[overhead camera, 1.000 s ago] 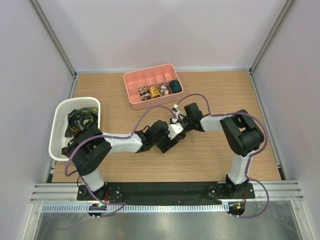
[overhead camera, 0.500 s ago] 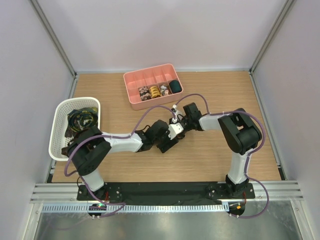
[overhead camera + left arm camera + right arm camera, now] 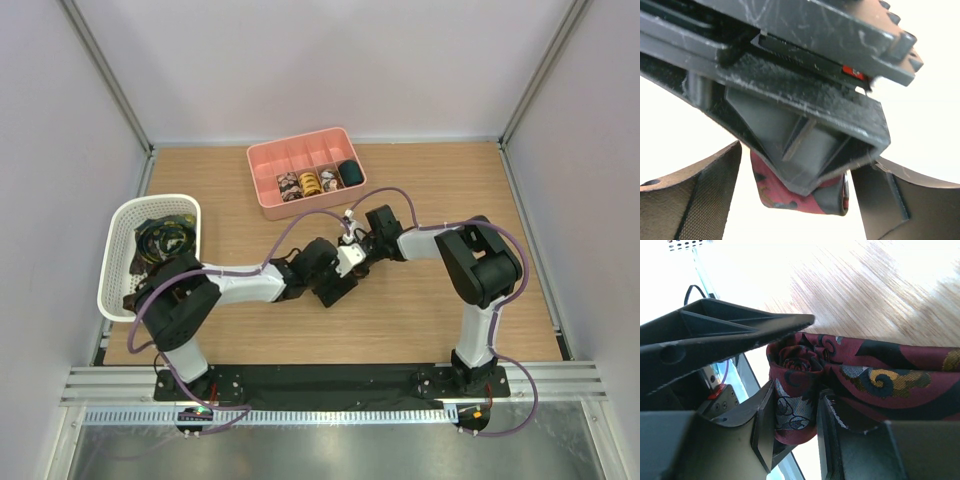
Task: Roll the ties
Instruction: Roll the tie
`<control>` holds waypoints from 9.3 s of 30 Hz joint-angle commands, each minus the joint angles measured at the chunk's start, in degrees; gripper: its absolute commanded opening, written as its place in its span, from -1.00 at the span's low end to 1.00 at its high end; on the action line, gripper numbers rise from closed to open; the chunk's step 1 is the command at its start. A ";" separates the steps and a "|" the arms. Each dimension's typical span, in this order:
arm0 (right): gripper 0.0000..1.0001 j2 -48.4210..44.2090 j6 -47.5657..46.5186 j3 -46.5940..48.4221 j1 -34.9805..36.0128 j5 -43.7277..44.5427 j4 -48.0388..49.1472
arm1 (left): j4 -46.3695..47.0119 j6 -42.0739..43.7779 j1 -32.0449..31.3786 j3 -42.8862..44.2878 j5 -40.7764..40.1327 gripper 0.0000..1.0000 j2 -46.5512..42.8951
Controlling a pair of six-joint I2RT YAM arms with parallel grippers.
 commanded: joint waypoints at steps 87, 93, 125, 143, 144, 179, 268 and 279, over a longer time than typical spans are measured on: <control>-0.98 4.53 -5.43 -2.56 1.14 12.82 -4.32 | -11.52 -5.49 0.46 5.42 2.09 -0.02 2.68; -0.84 4.18 -5.79 -1.77 0.97 13.34 -4.76 | -11.52 -5.58 0.46 5.15 2.09 -0.31 3.47; 0.04 -0.92 2.21 -5.11 -4.57 1.65 5.97 | -16.88 -5.49 -0.42 8.67 -3.89 -0.99 9.80; 0.15 -5.23 7.04 -6.43 -8.70 1.21 8.60 | -19.25 -5.93 -0.42 10.78 -2.75 -1.00 12.35; 0.15 -5.32 7.31 -6.43 -8.96 1.30 8.60 | -19.34 -5.93 -0.42 10.78 -2.66 -0.99 12.70; 0.04 -43.53 4.41 -21.80 -18.90 28.98 -2.64 | -28.21 -9.18 0.72 20.09 -5.99 -0.99 20.08; 0.19 18.59 -35.15 23.27 44.21 115.03 -29.79 | -57.13 -15.86 5.03 41.28 12.55 -1.00 30.19; -0.72 18.15 -28.73 24.42 43.60 112.05 -33.14 | -56.78 -15.34 4.77 40.92 10.53 -0.87 28.88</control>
